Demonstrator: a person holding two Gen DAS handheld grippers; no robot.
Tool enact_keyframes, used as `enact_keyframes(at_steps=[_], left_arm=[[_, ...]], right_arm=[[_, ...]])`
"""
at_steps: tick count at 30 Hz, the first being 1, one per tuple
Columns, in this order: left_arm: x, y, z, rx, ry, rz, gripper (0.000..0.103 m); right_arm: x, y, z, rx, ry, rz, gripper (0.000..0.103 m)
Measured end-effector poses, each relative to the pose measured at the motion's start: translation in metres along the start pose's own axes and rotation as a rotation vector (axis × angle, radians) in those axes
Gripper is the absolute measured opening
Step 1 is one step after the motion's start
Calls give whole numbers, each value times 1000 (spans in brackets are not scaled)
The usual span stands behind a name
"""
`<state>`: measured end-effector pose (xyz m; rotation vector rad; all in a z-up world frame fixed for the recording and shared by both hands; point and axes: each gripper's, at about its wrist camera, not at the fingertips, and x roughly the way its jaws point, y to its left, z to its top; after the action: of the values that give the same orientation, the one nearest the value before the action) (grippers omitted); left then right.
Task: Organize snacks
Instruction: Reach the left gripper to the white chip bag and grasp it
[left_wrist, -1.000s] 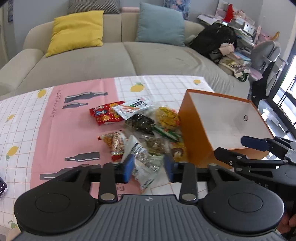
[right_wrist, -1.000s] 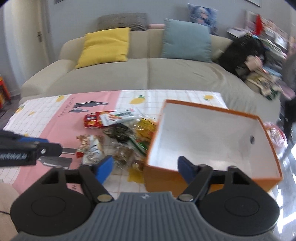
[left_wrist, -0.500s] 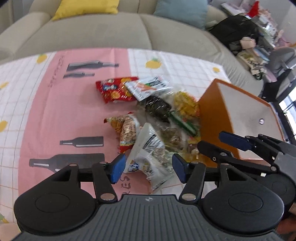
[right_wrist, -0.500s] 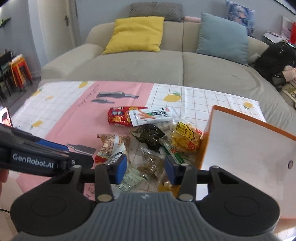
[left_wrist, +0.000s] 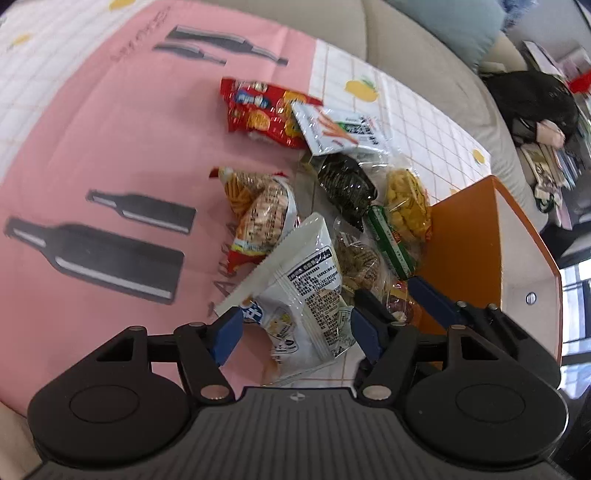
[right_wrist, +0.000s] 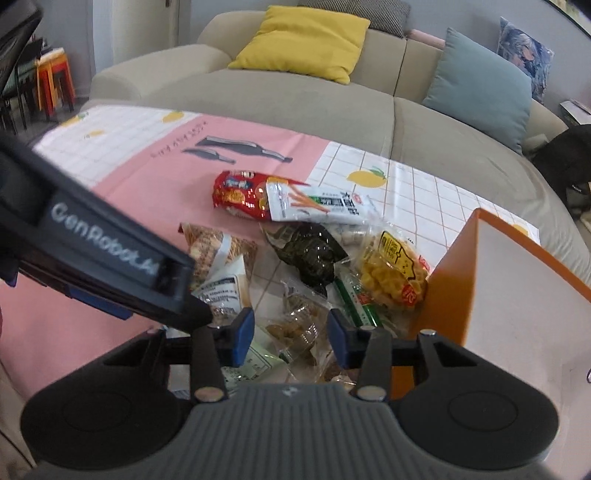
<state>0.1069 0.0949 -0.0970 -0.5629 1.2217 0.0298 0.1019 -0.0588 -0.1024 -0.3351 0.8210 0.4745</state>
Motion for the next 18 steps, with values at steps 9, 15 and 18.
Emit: enact_keyframes(at_steps=[9,15,18], left_arm=[[23,6,1,-70,60,37,80],[33,12,-2,-115,89,20,83],[35,17,-1,-137,87,16,83]], right_arm=[[21,-12,-8,-27,9,23,43],[24,-20,-11,4,31,30,44],[27,-21,-9,36,33,54,45]])
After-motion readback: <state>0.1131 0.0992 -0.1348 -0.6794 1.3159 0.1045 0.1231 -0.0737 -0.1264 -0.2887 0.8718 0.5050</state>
